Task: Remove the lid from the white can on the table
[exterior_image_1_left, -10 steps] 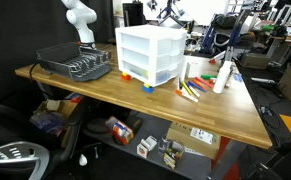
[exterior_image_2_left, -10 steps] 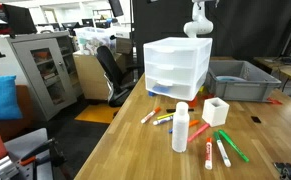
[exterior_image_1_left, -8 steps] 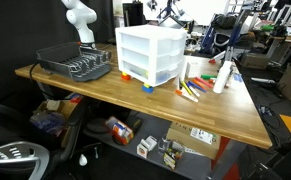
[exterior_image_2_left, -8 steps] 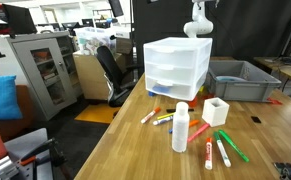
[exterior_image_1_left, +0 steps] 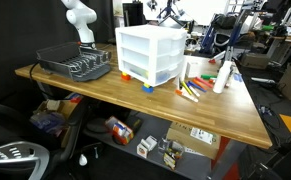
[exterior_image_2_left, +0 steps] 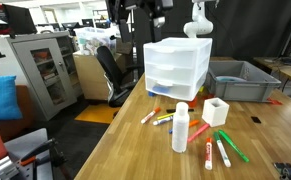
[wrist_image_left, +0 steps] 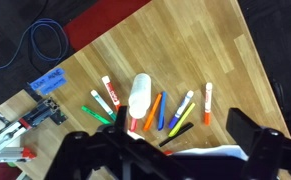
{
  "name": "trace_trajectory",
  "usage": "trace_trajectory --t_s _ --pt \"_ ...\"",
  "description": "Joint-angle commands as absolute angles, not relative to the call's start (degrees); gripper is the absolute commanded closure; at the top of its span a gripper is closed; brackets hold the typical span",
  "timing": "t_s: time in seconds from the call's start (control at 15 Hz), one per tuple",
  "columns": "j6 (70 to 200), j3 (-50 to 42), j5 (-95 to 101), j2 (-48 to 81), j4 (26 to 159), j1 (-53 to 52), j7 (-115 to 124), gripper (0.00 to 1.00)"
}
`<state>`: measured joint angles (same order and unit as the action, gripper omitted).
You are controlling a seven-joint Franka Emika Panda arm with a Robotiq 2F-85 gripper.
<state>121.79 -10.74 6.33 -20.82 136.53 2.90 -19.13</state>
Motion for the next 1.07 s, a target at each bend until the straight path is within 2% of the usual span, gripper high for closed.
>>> trace_trajectory --t_s 0.0,0.27,0.73,1.0 --pt "123.38 -11.87 -0.32 -13.62 133.57 2.06 -22.39 0.0" --pt "129.55 -11.13 -3.78 -5.78 132.3 3.28 -23.87 0.0" --pt "129.5 -10.24 -2.67 -5.77 132.36 3.86 -22.28 0.0" --pt "134.46 -10.98 -5.96 -2.75 132.68 4.4 -22.78 0.0"
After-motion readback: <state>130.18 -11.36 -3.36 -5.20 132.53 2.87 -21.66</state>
